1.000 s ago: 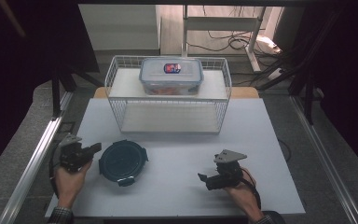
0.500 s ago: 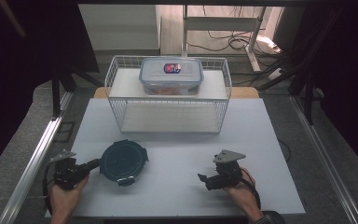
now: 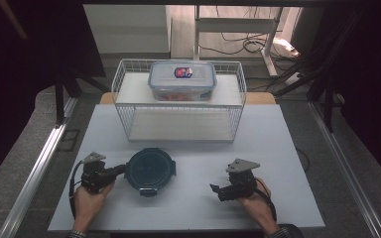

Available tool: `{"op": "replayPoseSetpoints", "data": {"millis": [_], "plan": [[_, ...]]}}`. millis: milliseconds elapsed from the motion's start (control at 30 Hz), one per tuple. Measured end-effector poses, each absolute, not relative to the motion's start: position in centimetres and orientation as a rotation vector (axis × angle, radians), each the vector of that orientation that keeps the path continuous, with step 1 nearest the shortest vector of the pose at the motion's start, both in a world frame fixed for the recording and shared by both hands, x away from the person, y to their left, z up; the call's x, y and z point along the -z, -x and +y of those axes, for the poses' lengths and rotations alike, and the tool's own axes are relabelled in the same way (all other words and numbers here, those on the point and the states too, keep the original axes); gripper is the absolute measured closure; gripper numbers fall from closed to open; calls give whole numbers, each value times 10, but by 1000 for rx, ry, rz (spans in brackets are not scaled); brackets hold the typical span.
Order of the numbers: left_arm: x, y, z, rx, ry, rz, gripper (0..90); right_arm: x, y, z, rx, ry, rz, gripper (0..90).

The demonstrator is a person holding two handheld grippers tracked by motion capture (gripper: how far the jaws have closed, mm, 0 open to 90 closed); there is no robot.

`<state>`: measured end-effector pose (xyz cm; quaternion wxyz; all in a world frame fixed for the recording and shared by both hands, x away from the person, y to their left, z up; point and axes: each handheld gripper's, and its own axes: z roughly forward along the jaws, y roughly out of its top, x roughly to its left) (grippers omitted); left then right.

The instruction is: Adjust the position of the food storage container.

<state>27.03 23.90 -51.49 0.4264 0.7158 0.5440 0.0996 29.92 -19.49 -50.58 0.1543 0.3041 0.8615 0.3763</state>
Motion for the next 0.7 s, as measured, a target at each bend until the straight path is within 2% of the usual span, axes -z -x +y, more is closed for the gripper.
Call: {"op": "replayPoseSetpoints", "data": {"millis": [500, 700], "plan": [[513, -272, 184, -161, -1858, 1226, 900, 507, -300, -194, -1067, -876, 2472, 40], [513, -276, 174, -186, -1887, 1190, 900, 509, -301, -194, -1049, -879, 2488, 40]]}}
